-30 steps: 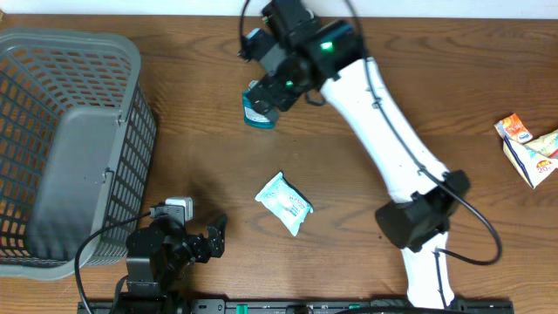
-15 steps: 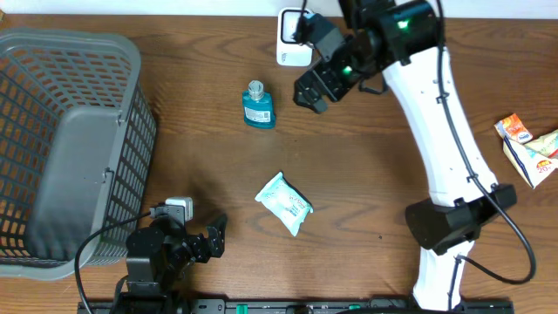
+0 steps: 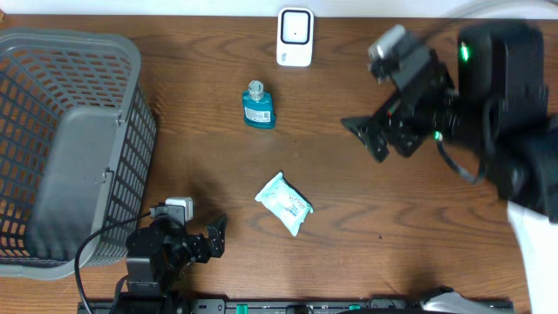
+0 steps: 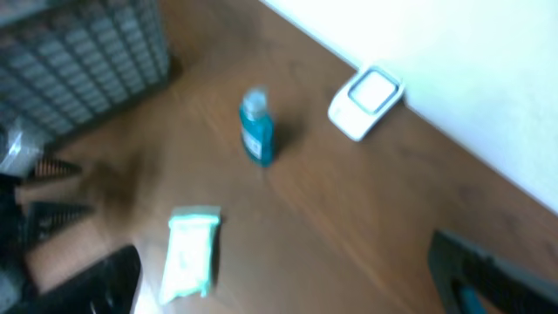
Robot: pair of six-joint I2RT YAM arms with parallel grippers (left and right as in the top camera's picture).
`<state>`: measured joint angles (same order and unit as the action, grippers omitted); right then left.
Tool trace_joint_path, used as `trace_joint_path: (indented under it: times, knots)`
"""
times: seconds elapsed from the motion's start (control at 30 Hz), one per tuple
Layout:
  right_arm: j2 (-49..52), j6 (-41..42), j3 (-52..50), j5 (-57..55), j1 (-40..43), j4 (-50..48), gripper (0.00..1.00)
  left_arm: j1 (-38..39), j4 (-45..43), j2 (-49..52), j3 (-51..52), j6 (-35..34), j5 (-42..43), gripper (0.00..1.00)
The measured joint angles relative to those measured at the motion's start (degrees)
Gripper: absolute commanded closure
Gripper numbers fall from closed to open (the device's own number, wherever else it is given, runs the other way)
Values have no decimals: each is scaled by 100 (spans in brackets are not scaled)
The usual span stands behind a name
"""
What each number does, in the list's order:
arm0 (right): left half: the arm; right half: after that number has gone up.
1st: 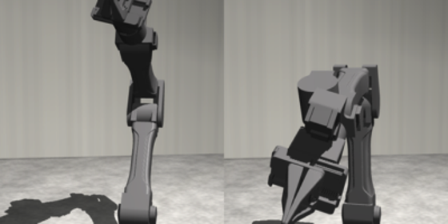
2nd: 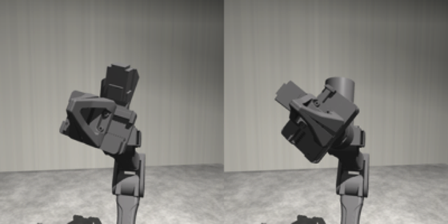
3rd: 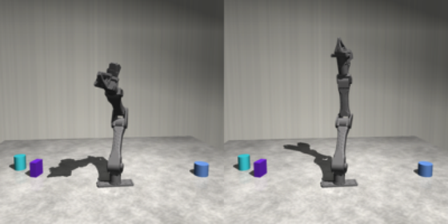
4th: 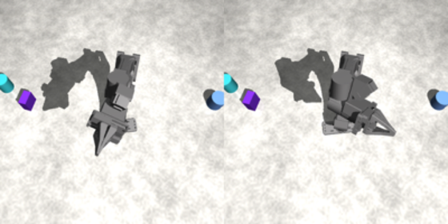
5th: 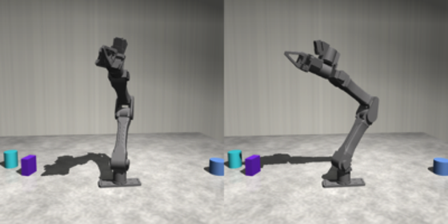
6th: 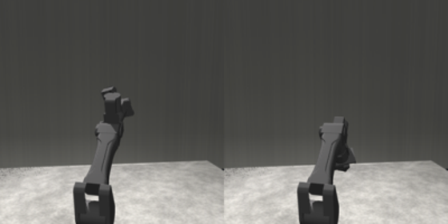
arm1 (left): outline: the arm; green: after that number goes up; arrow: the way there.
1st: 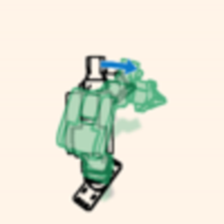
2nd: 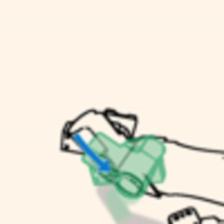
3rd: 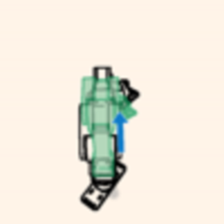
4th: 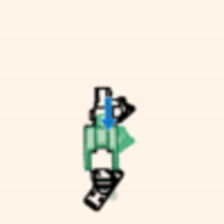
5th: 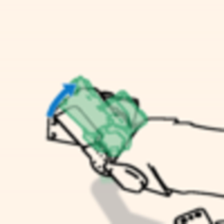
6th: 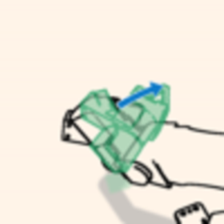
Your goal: Scan the item barcode
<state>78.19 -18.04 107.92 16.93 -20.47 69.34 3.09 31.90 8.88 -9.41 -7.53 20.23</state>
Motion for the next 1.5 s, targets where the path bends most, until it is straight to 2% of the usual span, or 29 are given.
trace_joint_path:
  times: [0.03, 0.17, 0.27, 0.3, 0.37, 0.47, 0.67, 1.1, 1.33, 1.5]
  knots:
    - [-254, 50, -562, -28, 0, -415, 1, 0, 2, 0, 0, 0, 2, 2]
    - [-925, 413, -3491, -109, 0, -3788, 1, 0, 2, 0, 0, 2, -2, 2]
    - [-723, 662, -5375, 66, 2, -6356, 1, 0, 2, 0, 0, 2, -2, 2]
    - [-522, 739, -5860, 214, -4, -6990, 1, 0, 4, 0, 0, 2, -4, 2]
    - [-122, 874, -6293, 446, -13, -7617, 1, 0, 4, 0, 0, 2, -4, 2]
    - [570, 1058, -6284, 761, -59, -8094, 1, 0, 4, 0, 0, 0, -7, 2]
    - [1698, 1244, -5302, 1272, -258, -8096, 1, 0, 4, 0, 0, 0, -4, 2]
    - [2839, 1064, -3829, 1655, -667, -8026, 1, 0, 4, 0, 0, 0, -2, 2]
    - [3735, 942, -2970, 1436, -813, -8008, 1, 0, 4, 0, 0, 2, -2, 2]
    - [4194, 804, -2529, 1261, -916, -8006, 8, 0, 4, 0, 0, 0, -2, 2]
